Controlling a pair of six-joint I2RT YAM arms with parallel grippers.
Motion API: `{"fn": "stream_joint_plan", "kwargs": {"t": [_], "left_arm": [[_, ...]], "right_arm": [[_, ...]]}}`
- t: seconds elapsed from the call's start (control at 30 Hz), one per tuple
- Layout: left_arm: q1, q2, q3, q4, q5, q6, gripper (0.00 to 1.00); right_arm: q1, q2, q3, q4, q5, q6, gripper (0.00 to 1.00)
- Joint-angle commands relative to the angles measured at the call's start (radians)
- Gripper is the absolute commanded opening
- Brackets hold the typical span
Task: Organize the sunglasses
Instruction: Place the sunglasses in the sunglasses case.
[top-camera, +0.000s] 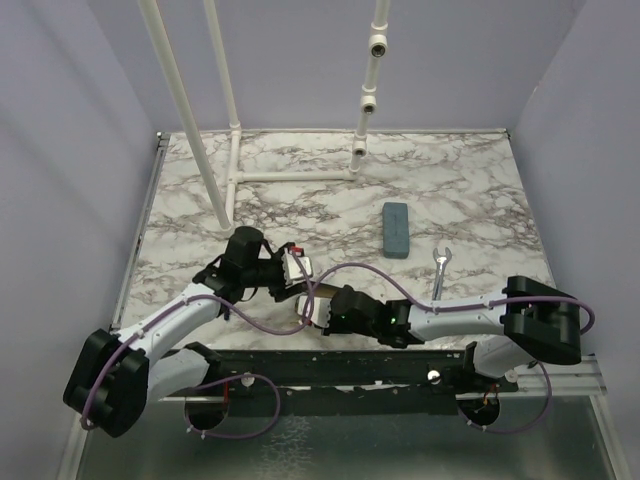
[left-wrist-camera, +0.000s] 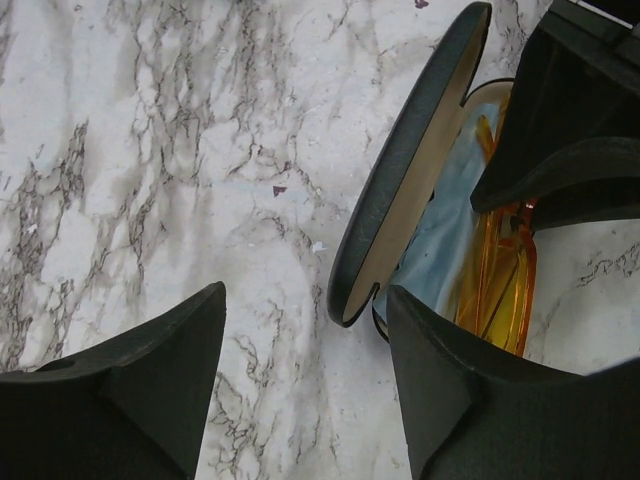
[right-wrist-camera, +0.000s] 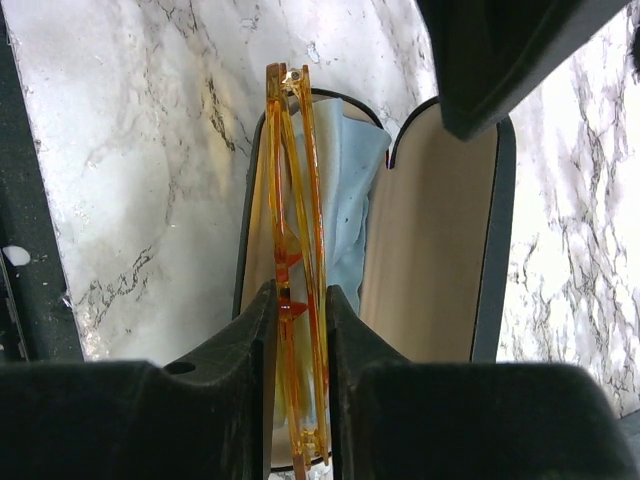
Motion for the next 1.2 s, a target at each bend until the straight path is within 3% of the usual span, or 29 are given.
{"fn": "stream_joint_plan", "kwargs": {"t": [0.0, 0.17, 0.43, 0.8, 1.17], "left_arm": [[0.004, 0.065, -0.008, 0.032, 0.083, 0.084, 0.65], [0.004, 0.142, 0.011, 0.037, 0.079, 0.141, 0.51], [-0.006, 0.130, -0.017, 0.004, 0.111, 0.203, 0.40], [-0.028, 0.100, -0.049, 0.011, 0.093, 0.269, 0.00], [-0.046, 0.020, -0.094, 0.015, -0.010, 0.315, 0.00]], "right_arm": [[-0.004, 0.006, 0.014, -0.155, -0.079, 0.039, 0.17], [-0.012, -0.005, 0.012, -0.150, -0.089, 0.054, 0.17], [-0.037, -0.010, 0.005, -0.147, -0.126, 0.048, 0.17], [-0.063, -0.006, 0.024, -0.183, -0.142, 0.059, 0.17], [-0.071, 0.070, 0.174, -0.366, -0.103, 0.111, 0.17]]}}
